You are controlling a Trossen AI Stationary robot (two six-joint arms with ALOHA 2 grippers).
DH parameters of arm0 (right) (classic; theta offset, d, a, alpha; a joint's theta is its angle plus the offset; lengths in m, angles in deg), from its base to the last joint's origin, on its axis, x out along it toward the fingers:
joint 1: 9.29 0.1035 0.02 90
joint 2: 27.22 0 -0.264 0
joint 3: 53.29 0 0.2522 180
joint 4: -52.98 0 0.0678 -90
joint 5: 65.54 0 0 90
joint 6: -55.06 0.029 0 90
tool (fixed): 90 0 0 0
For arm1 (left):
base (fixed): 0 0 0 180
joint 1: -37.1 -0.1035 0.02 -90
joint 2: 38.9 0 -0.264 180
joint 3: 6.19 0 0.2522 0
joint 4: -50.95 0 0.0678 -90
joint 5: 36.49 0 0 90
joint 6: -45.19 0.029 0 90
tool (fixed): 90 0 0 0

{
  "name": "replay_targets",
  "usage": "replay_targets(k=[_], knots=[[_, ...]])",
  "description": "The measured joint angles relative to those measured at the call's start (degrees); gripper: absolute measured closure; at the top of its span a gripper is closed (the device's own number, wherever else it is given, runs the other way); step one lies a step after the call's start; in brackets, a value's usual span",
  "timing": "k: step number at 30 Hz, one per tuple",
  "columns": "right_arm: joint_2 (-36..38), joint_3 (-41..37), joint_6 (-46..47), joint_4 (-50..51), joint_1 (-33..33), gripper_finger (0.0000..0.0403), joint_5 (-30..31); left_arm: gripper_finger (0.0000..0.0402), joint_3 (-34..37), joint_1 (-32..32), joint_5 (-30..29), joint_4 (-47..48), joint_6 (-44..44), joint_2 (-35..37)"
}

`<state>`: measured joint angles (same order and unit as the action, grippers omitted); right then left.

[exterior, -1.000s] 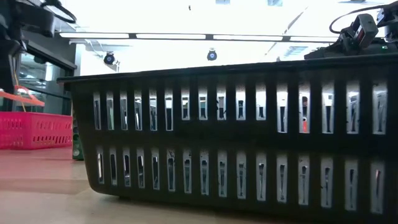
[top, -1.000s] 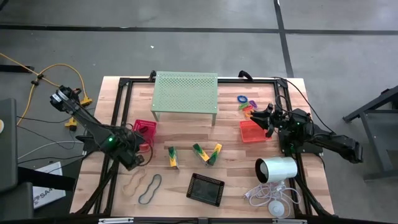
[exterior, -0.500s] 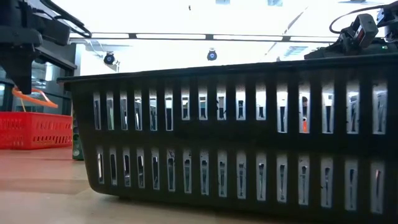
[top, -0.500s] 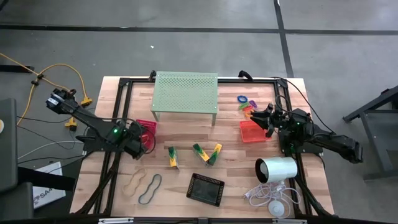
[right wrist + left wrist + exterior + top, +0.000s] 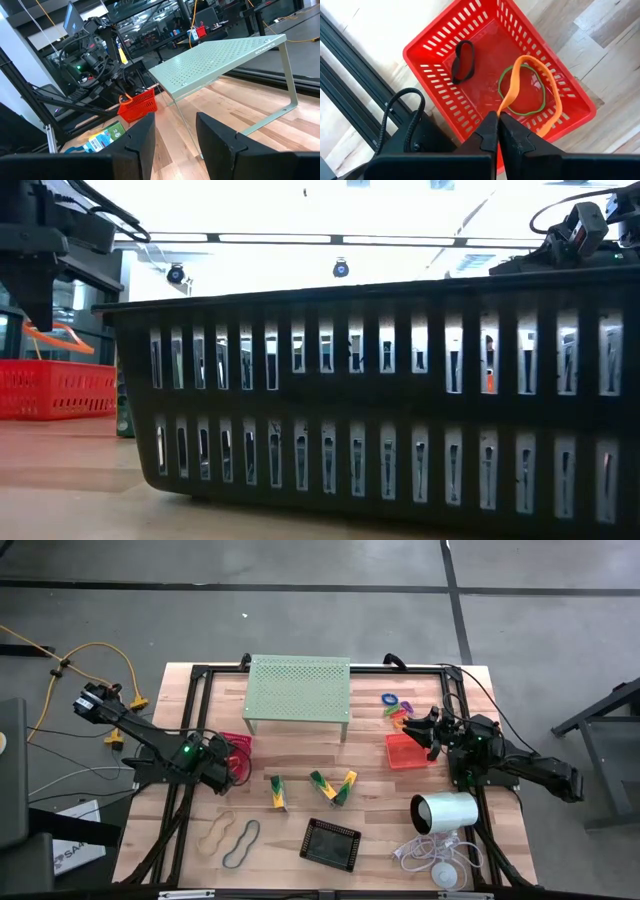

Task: Pick & Place Office Desk Supplies
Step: Put the yellow rubber band into the red bin, then put the brown rubber band into the red bin

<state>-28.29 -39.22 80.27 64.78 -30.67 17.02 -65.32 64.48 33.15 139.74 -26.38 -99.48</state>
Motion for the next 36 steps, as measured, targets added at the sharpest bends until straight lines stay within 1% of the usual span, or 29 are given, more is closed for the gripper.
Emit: replay_targets(k=[3, 11, 14, 28, 31, 36], knots=[[0.0, 0.0, 0.0, 0.0, 0.0, 0.0272, 0.0, 0.0396, 0.0, 0.0, 0.0, 0.0, 0.0, 0.0], [0.0, 0.0, 0.0, 0.0, 0.0, 0.0272, 0.0, 0.035, 0.0, 0.0, 0.0, 0.0, 0.8, 0.0], [0.0, 0.0, 0.0, 0.0, 0.0, 0.0272, 0.0, 0.0339, 0.0, 0.0, 0.0, 0.0, 0.8, 0.0], [0.0, 0.0, 0.0, 0.0, 0.0, 0.0272, 0.0, 0.0336, 0.0, 0.0, 0.3, -0.7, 1.5, 0.0], [0.0, 0.0, 0.0, 0.0, 0.0, 0.0272, 0.0, 0.0336, 0.0, 0.2, 2.1, -2.7, 3.4, 0.0], [0.0, 0.0, 0.0, 0.0, 0.0, 0.0272, 0.0, 0.0336, 0.0, 2.1, 5.2, -8.9, 6.9, 0.0]])
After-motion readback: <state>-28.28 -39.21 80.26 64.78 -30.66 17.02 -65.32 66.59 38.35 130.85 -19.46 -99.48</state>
